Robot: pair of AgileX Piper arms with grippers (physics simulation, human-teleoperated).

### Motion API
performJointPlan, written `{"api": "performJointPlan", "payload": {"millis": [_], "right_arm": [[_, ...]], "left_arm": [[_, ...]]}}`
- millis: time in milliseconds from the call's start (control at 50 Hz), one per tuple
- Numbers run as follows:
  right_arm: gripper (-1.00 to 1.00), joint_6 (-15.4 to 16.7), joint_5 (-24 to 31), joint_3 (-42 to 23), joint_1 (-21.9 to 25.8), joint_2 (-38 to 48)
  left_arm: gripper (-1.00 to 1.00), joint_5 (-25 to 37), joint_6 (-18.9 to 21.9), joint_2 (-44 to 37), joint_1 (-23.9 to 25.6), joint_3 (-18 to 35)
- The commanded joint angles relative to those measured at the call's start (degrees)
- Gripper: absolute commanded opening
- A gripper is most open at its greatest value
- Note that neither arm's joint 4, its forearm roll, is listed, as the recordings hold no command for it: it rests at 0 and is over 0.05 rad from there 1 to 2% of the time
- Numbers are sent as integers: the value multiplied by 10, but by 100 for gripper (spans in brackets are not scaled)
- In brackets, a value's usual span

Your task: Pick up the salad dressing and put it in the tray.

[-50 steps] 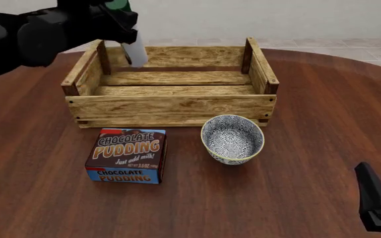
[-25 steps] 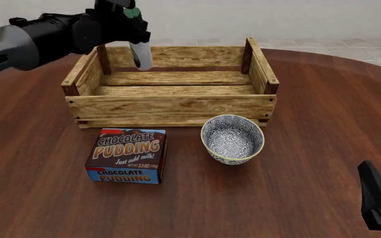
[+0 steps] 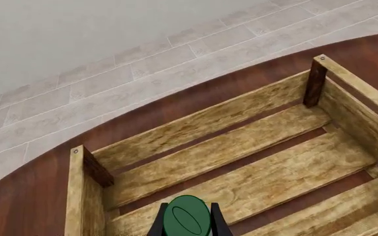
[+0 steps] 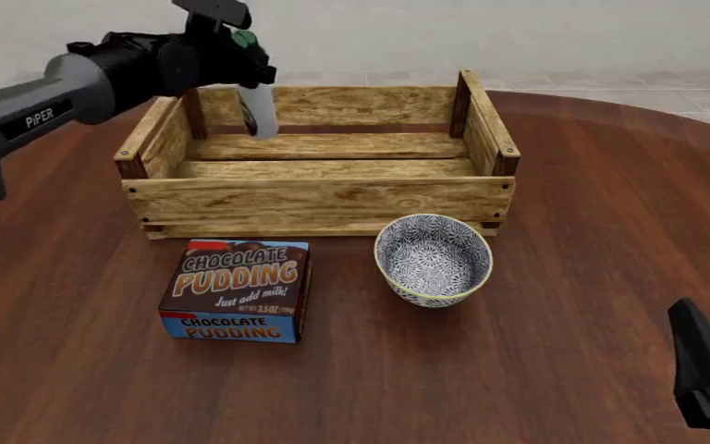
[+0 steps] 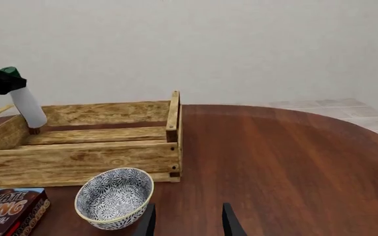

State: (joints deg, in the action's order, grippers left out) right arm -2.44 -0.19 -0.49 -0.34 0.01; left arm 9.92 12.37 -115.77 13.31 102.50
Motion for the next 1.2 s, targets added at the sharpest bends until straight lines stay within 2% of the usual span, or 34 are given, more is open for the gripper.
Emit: {"api": "performJointPlan", "payload": {"millis": [20,120,300,440,540,720,1200], "right_arm": [[100,-1,0,-1,0,0],[100,-3,1,-1,-1,0],[100,-4,1,-1,-2,0],[100,-5,1,-2,-2,0],[100,-7,0,-1,-2,0],[100,-8,-2,0,-2,0],[100,-8,-1,1,-3,0]], "left_arm": [[-100,26,-3,-25,-5,46],[-100,43,-7,-37,-2,63],[-100,71,16,-60,6,91],[-100,80,16,-70,3,103],[-100,76,34,-73,6,96],[-100,87,34,-87,3,109],[-100,92,42,-106,8,99]]}}
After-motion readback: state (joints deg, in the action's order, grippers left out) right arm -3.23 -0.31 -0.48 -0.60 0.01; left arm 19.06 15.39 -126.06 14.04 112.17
